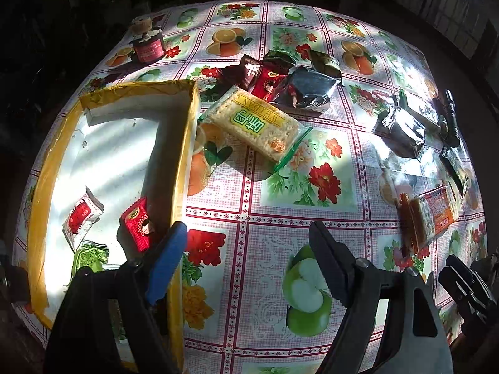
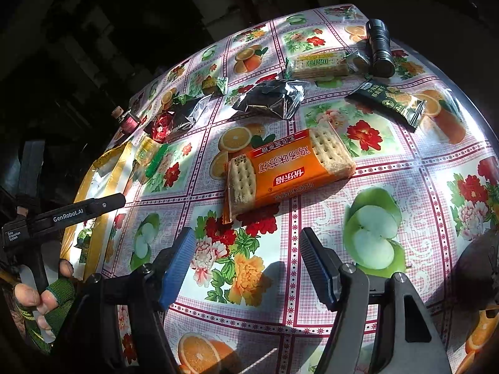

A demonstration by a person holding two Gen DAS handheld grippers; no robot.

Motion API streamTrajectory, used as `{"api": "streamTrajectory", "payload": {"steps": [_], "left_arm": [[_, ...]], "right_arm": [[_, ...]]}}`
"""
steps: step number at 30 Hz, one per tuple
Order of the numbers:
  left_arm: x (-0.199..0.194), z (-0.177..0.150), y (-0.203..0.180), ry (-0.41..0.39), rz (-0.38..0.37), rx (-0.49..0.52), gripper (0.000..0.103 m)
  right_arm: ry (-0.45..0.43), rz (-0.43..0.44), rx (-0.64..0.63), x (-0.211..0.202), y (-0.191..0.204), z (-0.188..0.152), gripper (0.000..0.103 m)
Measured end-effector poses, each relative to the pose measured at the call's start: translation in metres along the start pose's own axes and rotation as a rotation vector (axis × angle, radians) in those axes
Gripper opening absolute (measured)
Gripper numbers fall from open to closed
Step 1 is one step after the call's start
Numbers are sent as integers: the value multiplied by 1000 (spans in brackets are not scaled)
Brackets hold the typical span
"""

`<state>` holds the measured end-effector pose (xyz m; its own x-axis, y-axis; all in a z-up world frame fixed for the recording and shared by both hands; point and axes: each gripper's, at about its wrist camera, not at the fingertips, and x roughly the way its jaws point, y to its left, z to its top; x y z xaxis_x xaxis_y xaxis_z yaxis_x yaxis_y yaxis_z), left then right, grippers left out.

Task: Organize snacks
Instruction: 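Grasp the WEIDAN cracker pack with the left tool while the right tool grasps the orange cracker pack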

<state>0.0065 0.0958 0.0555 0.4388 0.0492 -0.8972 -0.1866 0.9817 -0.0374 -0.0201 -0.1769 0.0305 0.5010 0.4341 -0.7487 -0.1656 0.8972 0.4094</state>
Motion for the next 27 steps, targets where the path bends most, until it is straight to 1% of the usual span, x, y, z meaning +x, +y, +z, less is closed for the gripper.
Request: {"api": "streamTrajectory", "payload": {"steps": [3, 5, 9, 11, 12, 14, 17, 18, 21, 22, 23, 25, 27], "left_arm": [[8, 14, 7, 26, -23, -49, 81], [16, 25, 9, 48, -28, -95, 81], [34, 47, 9, 78, -1, -196, 82], [42, 59, 7, 79, 47, -244, 87], [45, 64, 7, 86, 56, -270, 87], [53, 73, 8, 96, 60, -321, 87], [68, 82, 10, 133, 69, -384, 88], [71, 84, 10, 133, 64, -402, 93], [79, 90, 6, 145, 87, -420, 94], [84, 91, 5, 162, 91, -422, 94], [90, 93, 3, 185, 87, -420, 97], [94, 96, -3, 180, 115, -392, 99], [95, 98, -7, 165, 125, -369, 99]], "right_arm": [[15, -10, 46, 10, -6, 4, 70], [1, -15, 53, 12, -7, 8, 70], [-8, -27, 59, 17, -8, 18, 71], [-12, -31, 59, 20, -8, 21, 72], [-14, -34, 60, 21, -8, 23, 72], [-20, -44, 59, 23, -9, 26, 72], [-30, -64, 64, 27, -11, 33, 73], [-33, -73, 63, 29, -11, 35, 73], [-41, -99, 56, 35, -8, 41, 74], [-43, -100, 57, 36, -8, 43, 75], [-44, -99, 57, 39, -7, 45, 75], [-45, -110, 53, 44, -4, 51, 75], [-55, -158, 13, 49, 1, 54, 75]]}}
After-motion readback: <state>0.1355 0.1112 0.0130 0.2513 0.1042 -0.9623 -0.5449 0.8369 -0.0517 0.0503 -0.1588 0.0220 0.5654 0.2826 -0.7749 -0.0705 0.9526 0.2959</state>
